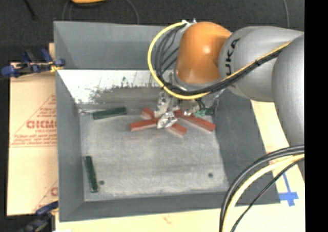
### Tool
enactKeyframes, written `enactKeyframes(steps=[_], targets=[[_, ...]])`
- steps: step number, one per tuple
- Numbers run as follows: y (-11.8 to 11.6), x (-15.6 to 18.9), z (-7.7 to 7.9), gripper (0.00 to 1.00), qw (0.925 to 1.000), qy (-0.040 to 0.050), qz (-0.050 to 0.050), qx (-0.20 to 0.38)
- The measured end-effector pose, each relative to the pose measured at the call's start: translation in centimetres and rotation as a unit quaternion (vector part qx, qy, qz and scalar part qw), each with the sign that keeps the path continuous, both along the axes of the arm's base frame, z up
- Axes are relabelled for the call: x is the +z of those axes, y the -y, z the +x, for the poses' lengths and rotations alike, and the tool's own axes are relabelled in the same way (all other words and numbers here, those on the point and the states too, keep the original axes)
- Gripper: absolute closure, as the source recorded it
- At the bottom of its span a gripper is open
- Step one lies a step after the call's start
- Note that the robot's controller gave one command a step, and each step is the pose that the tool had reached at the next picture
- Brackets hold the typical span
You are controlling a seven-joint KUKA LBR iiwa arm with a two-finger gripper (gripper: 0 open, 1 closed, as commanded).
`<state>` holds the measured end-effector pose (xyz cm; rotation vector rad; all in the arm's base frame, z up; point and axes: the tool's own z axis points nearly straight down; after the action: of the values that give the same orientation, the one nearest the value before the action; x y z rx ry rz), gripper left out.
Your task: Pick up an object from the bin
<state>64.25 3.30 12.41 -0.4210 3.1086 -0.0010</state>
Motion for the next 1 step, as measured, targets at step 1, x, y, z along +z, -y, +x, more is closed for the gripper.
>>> enactKeyframes(steps=[1], targets=[[-0.52,8.06,-0.29,1.0,0.993,-0.0001,0.001,-0.118]])
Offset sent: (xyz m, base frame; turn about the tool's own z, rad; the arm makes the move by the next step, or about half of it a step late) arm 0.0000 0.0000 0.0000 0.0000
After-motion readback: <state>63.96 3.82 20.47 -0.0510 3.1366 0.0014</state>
